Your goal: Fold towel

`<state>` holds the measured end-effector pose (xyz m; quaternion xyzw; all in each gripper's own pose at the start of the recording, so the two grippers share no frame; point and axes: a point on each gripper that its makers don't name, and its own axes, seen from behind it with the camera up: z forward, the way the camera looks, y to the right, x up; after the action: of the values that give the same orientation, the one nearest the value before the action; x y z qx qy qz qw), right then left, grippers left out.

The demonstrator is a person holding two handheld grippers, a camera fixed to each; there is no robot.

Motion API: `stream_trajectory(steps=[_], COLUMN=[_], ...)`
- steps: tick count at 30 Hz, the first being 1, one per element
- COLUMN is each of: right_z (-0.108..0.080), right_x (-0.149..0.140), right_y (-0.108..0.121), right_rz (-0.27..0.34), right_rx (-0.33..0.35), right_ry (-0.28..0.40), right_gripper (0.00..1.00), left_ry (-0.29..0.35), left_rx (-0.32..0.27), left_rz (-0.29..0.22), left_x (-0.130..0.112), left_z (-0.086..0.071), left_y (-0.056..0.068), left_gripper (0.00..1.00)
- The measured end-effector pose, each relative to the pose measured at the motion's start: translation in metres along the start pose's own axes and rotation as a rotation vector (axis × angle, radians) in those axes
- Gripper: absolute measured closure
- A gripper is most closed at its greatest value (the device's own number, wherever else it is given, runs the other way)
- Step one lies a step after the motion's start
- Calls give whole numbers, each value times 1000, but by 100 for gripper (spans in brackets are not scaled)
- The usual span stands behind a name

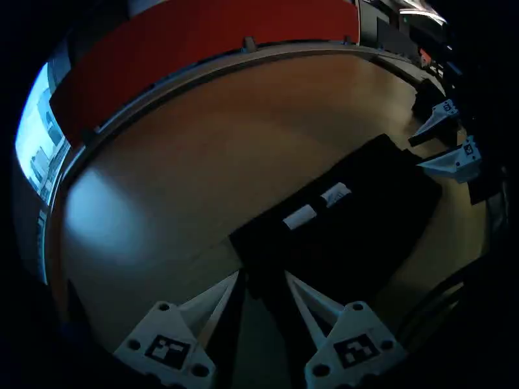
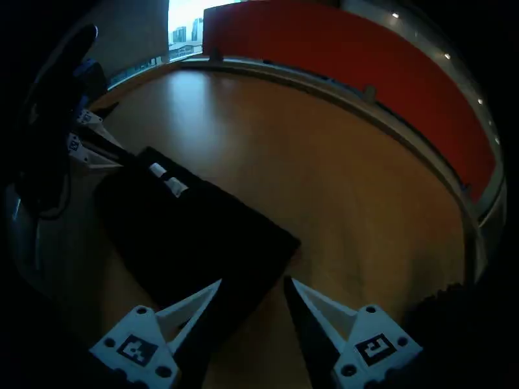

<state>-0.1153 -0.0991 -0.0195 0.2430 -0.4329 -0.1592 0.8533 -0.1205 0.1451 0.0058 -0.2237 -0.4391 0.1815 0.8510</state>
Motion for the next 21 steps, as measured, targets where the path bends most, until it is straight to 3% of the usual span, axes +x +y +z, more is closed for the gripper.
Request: stream_trajectory(steps=[6, 12, 18, 21], right_z=[2, 3, 3, 2], right_x=[5, 9, 12, 13], right_y=[6, 13, 19, 22], right_rz=[14, 27, 36, 36], right_rx=[-21, -47, -65, -74], right_ry=[8, 14, 21, 26], right_gripper=[34, 20, 20, 13], left_ry=[7, 9, 8, 8], left_rx=[9, 16, 19, 17], left_rz=[-9, 4, 8, 0], left_x=[4, 6, 8, 9], left_z=[1, 0, 1, 0], left_y=[-4, -8, -13, -15], left_gripper=[60, 55, 39, 39])
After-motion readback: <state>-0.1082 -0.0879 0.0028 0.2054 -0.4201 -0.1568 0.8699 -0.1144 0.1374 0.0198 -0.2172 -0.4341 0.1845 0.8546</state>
